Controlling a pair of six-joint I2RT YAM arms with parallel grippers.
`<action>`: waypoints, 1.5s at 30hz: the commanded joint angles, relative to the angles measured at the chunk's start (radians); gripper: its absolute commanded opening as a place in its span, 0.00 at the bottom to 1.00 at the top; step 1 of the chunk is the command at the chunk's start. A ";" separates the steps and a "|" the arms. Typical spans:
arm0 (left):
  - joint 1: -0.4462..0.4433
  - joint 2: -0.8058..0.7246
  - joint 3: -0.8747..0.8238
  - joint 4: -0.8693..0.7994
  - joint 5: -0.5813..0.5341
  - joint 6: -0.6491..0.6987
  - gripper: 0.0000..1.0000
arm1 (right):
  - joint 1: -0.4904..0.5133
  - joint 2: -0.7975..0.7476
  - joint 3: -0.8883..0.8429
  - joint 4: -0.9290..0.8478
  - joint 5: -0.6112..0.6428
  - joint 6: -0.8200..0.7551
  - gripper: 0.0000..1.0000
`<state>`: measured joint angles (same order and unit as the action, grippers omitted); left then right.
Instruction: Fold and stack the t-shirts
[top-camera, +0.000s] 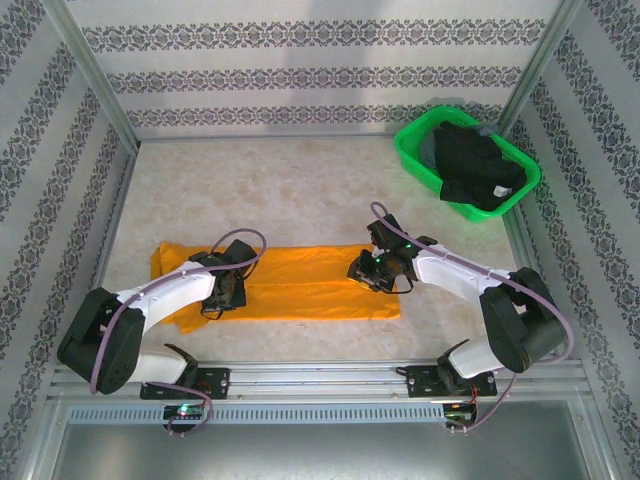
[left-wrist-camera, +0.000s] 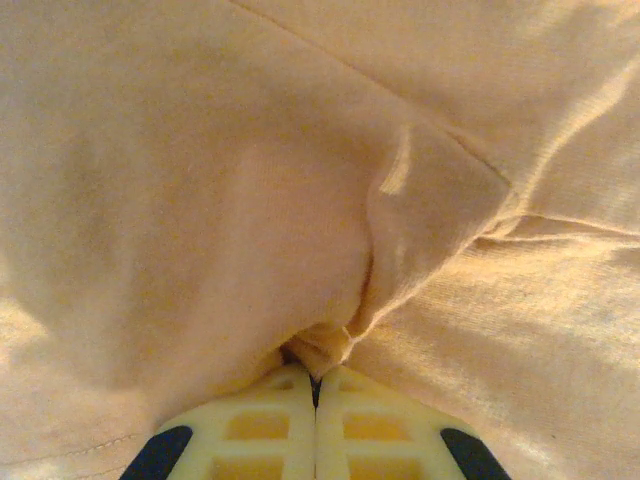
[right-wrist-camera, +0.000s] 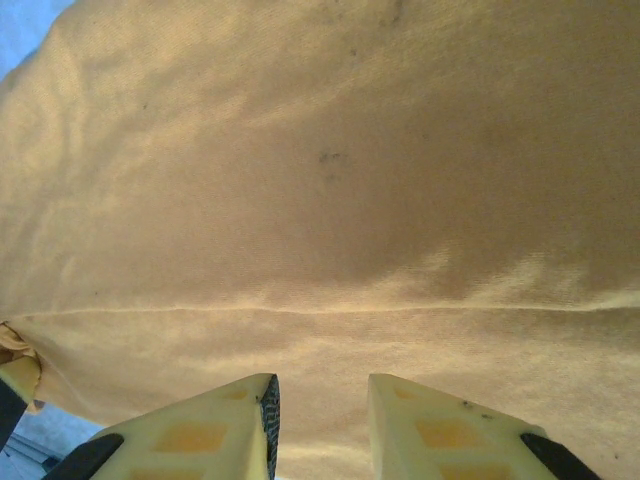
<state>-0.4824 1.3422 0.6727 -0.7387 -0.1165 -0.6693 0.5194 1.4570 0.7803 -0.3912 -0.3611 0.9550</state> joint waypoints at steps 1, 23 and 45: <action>0.005 -0.043 0.037 -0.048 0.027 -0.014 0.02 | -0.008 -0.014 -0.009 -0.006 -0.009 -0.011 0.31; 0.003 -0.076 0.061 -0.032 0.307 -0.170 0.00 | -0.075 0.023 -0.021 -0.128 0.084 -0.038 0.31; 0.216 -0.228 0.095 -0.053 0.316 -0.204 0.49 | -0.331 0.265 0.142 -0.247 0.147 -0.011 0.32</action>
<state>-0.2993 1.1301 0.7708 -0.7719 0.1688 -0.8482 0.2478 1.6623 0.9081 -0.5831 -0.2436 0.9657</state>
